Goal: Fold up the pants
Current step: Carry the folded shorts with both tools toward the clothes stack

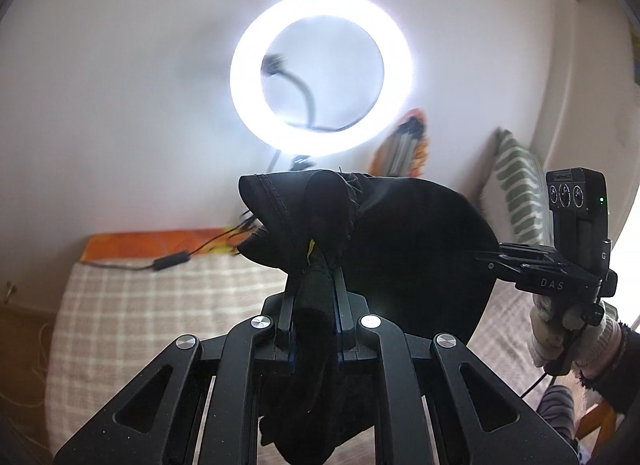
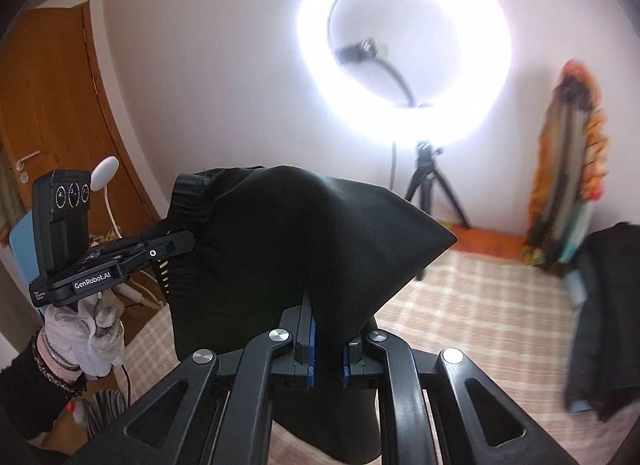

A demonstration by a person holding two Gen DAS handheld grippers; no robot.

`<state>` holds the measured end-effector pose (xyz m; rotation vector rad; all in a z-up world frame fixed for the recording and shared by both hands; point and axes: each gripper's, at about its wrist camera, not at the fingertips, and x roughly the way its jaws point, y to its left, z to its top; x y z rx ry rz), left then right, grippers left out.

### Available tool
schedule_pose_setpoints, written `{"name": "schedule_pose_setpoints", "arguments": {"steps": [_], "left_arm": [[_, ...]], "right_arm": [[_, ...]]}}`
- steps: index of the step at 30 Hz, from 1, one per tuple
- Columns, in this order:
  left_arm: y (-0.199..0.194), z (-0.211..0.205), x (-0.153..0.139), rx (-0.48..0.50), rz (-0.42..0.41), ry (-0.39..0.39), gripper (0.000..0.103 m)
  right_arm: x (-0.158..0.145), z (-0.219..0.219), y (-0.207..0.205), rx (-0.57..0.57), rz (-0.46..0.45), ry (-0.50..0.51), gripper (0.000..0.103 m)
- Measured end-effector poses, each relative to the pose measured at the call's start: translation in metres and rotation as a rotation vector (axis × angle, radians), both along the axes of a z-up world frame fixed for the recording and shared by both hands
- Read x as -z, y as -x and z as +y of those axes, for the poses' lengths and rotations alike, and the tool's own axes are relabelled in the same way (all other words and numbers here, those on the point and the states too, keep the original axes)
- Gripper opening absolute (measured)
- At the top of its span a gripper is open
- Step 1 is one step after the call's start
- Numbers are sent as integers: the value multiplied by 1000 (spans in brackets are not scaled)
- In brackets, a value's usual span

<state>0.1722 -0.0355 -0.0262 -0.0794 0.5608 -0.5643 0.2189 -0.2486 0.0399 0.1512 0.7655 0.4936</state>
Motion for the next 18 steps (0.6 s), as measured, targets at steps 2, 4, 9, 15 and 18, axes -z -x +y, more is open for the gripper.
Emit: {"name": "schedule_pose_setpoints", "arguments": {"steps": [2, 4, 9, 15, 18], "left_arm": [[4, -14, -7, 18, -19, -4, 11], [10, -33, -14, 45, -44, -13, 11], [19, -70, -29, 108, -83, -23, 11], [25, -114, -42, 176, -109, -8, 11], [28, -137, -46, 207, -118, -6, 11]], "right_arm": [[-12, -16, 10, 17, -19, 8, 7], [-20, -31, 18, 31, -32, 13, 7], [-35, -67, 35, 74, -66, 28, 7], [-47, -114, 52, 130, -93, 29, 7], [-54, -136, 63, 152, -108, 39, 7]]}}
